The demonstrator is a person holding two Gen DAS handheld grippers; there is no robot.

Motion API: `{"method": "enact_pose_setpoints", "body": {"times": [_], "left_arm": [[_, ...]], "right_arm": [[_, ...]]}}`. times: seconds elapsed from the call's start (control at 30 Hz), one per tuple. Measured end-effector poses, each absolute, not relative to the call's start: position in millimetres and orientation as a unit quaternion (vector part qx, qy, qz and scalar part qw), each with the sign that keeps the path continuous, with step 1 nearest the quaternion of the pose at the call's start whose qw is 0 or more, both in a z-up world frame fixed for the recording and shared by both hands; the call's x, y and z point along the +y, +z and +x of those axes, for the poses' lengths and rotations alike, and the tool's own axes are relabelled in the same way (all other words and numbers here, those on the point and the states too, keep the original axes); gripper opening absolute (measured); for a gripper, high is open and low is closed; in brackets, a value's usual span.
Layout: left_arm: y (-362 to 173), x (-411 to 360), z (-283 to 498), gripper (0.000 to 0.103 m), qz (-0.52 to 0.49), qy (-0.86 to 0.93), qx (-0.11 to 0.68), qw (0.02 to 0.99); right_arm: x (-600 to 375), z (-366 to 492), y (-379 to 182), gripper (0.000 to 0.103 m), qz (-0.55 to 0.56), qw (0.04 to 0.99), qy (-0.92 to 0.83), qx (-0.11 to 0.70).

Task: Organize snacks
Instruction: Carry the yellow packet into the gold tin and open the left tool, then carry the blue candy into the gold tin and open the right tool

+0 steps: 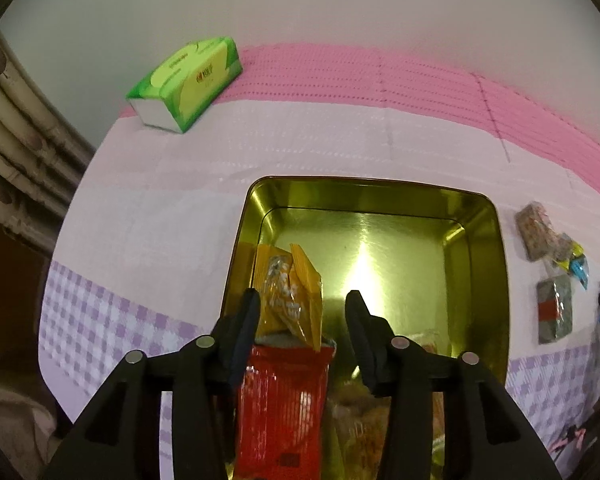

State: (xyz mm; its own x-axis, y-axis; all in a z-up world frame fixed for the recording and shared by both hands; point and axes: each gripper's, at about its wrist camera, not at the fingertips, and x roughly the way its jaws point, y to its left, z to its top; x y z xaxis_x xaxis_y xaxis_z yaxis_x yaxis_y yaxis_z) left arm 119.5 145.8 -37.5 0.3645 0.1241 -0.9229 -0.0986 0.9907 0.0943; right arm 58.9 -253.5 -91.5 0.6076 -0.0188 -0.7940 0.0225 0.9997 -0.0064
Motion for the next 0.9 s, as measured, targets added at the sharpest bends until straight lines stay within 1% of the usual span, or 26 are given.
{"method": "enact_pose_setpoints", "body": {"times": [0.5, 0.67, 0.9], "left_arm": [[-19, 153, 61, 0.048, 0.028, 0.089, 0.511, 0.855], [-14, 163, 46, 0.048, 0.018, 0.113, 0.492, 0.863], [-14, 179, 29, 0.049, -0.005, 0.13, 0.481, 0.867]], "right_arm": [[-255, 67, -89, 0.028, -0.002, 0.885, -0.012, 0.466], [-258, 73, -88, 0.035, 0.001, 0.876, -0.016, 0.482], [-261, 81, -88, 0.036, 0.002, 0.863, -0.018, 0.505]]}}
